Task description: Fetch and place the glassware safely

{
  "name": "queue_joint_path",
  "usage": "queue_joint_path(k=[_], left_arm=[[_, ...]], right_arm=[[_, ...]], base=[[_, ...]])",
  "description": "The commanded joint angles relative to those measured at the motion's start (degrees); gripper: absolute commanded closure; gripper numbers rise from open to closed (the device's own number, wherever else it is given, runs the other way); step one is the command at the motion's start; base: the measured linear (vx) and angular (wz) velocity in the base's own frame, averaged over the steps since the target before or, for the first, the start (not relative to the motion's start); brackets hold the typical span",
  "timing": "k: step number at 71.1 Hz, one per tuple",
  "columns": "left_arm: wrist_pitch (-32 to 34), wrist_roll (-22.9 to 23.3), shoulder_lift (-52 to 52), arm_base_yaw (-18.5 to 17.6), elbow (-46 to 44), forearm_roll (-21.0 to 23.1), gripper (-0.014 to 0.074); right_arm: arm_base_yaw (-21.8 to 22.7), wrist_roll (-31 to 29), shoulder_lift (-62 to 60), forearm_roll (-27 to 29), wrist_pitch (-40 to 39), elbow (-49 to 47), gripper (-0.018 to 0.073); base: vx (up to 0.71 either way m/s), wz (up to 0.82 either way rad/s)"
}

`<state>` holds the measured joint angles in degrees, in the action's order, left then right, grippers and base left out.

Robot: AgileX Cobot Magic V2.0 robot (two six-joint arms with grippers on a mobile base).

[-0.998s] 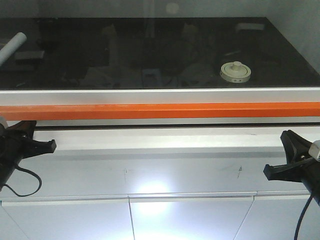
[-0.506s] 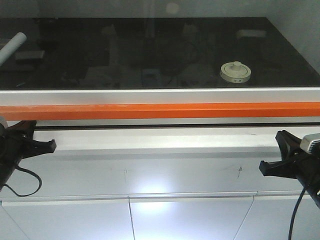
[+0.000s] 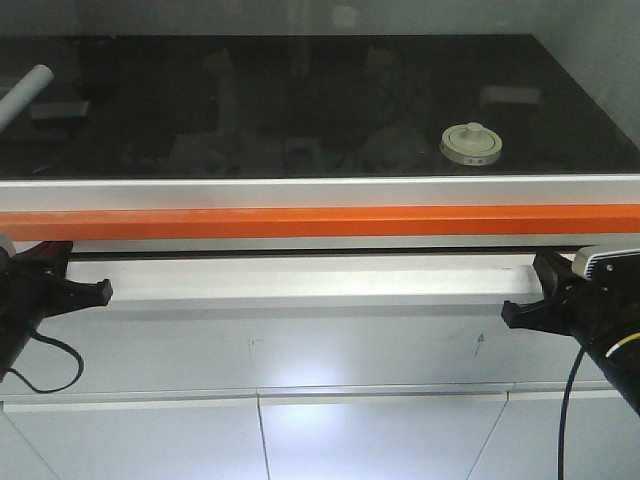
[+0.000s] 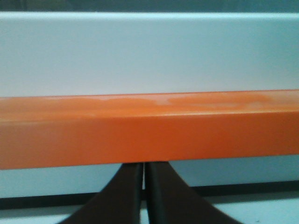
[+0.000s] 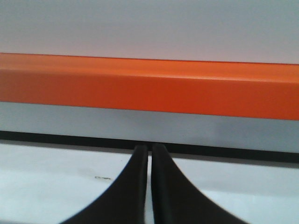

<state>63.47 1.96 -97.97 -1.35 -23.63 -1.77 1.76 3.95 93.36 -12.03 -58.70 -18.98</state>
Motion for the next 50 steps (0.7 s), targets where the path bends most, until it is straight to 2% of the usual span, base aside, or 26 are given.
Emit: queue_joint_path(k=[1,50], left_arm=[[7.42,0.11,1.69,-0.14,-1.11,0.45,0.0603],[10.65,0.11,0.01,-0.14,-1.11,0.45,0.0603]], right_arm=[[0.20,-0.49,-0.12,-0.22,-5.09,-2.04,0.0560],[0.20,-1.72,2.88,-0.17,-7.22,-8.53,0.0560]], base=[[0.00,0.00],[0.00,0.00]])
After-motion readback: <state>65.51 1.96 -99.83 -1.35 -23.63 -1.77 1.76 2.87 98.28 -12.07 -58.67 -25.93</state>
